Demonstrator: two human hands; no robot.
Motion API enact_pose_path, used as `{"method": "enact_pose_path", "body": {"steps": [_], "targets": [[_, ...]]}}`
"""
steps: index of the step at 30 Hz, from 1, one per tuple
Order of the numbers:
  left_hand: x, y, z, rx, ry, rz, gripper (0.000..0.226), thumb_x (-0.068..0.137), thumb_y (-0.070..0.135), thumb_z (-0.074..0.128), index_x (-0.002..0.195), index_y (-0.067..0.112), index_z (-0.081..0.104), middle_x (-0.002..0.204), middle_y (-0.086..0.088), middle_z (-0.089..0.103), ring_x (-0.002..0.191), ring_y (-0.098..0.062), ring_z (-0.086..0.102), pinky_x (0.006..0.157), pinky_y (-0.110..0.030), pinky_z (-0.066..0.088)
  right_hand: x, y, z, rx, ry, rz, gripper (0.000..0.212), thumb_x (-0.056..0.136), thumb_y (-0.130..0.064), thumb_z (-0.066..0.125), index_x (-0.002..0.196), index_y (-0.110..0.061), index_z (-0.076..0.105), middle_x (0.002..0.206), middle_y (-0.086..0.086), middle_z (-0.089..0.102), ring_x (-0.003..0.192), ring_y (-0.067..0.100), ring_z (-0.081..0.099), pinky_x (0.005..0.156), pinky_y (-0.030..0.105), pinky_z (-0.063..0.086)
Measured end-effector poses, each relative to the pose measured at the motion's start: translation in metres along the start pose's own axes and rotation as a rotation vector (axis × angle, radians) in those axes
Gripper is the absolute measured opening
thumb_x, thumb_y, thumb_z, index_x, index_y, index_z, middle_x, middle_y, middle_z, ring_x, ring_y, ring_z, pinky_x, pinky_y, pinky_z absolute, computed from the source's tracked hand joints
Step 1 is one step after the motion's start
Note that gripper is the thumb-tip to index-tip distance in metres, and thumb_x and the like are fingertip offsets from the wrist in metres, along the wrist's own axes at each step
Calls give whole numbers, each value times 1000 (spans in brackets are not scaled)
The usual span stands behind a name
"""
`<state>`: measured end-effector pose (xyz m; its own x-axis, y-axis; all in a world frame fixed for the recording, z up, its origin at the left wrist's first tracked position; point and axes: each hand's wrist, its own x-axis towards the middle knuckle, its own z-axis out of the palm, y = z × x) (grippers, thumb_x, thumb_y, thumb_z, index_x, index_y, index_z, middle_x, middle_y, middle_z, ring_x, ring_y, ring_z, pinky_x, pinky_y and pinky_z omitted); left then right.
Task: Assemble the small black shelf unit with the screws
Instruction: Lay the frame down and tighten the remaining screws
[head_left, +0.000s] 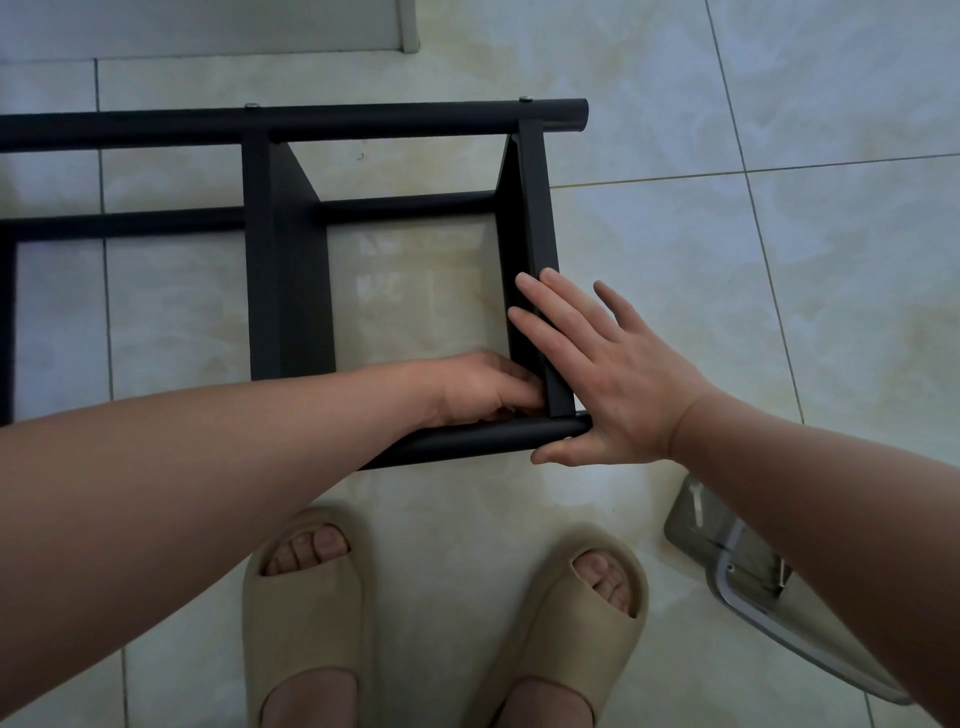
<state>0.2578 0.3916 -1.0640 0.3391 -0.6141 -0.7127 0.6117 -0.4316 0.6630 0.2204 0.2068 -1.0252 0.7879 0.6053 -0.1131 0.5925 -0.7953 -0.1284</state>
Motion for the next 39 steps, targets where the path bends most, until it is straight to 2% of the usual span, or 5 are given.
{"method": "enact_pose_path", "body": {"steps": [4,8,14,20,39], "targets": [[1,-3,-2,-91,-33,8,7,78,7,65,84,5,68,82,-15,63,81,-29,58,82,-41,43,0,0,1,5,5,1,116,77,-87,46,157,-3,31,168,15,15,156,31,12,116,63,28],[2,-6,-4,-189,-121,5,24,92,-11,48,89,3,66,80,-8,67,74,-19,66,77,-30,51,0,-1,1,6,4,0,116,77,-87,45,157,-3,31,168,15,16,156,31,12,116,63,28],[1,-1,1,-40,-59,12,16,90,6,59,104,-1,64,86,-12,63,83,-24,60,80,-36,47,0,0,0,8,6,-2,116,78,-87,45,156,-3,32,168,15,16,156,32,12,116,63,28],[5,-6,-4,-89,-70,28,19,91,-4,55,84,8,68,76,-6,67,73,-23,63,75,-34,49,0,0,1,3,2,0,117,77,-87,46,156,-3,32,168,15,16,156,31,12,116,62,28],[3,-5,-4,-229,-180,23,25,95,-10,45,98,7,63,82,-3,70,76,-15,68,75,-26,53,1,0,-1,1,-8,2,116,77,-87,44,156,-3,32,168,15,15,156,31,11,117,62,27]]}}
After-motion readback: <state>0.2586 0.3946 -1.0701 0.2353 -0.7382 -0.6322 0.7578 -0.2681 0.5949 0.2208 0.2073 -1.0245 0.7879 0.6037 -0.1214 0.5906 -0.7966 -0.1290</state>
